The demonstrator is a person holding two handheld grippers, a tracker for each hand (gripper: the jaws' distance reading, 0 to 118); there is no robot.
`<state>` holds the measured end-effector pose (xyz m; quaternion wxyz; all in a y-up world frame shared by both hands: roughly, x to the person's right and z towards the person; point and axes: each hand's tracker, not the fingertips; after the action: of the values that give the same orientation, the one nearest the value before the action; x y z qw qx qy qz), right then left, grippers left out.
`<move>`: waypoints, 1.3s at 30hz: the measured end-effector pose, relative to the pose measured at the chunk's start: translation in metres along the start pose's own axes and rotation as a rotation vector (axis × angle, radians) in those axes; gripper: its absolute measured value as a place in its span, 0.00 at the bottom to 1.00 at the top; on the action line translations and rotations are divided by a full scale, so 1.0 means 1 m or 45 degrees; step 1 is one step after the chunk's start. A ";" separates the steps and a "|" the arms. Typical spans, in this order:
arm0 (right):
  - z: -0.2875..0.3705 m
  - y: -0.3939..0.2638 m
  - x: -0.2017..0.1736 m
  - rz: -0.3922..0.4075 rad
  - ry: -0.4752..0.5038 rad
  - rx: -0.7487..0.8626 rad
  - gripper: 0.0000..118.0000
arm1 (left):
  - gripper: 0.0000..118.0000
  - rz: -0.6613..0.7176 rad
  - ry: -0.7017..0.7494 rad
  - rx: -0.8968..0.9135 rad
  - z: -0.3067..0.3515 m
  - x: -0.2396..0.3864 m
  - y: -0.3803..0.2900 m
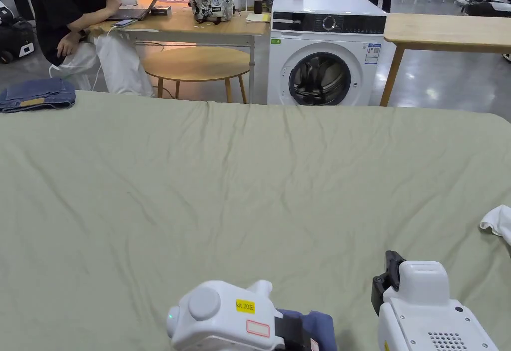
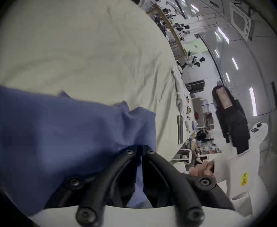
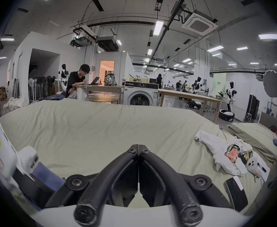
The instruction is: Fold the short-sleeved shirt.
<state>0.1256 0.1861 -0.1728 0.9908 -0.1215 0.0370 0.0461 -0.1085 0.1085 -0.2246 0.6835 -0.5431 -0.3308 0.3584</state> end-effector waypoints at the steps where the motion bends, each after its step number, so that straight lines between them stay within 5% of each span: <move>1: 0.000 -0.001 0.001 -0.001 -0.002 -0.003 0.00 | 0.01 -0.010 0.036 0.024 -0.008 -0.003 -0.001; 15: -0.004 0.000 0.006 -0.006 -0.013 -0.015 0.00 | 0.00 -0.132 0.198 0.180 0.018 -0.002 0.001; 25: -0.014 0.027 -0.005 -0.052 0.003 0.046 0.00 | 0.00 -0.734 0.763 0.979 0.127 0.048 -0.011; 32: -0.014 0.043 -0.014 -0.079 0.003 0.137 0.00 | 0.00 -0.880 0.997 1.505 0.164 0.053 -0.032; 39: -0.012 0.052 -0.017 -0.080 -0.006 0.225 0.00 | 0.00 -0.927 1.127 1.616 0.176 0.050 -0.039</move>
<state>0.1025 0.2319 -0.1955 0.9987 -0.0346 0.0347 0.0119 -0.2252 0.2337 -0.1492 0.9970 -0.0074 0.0760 -0.0113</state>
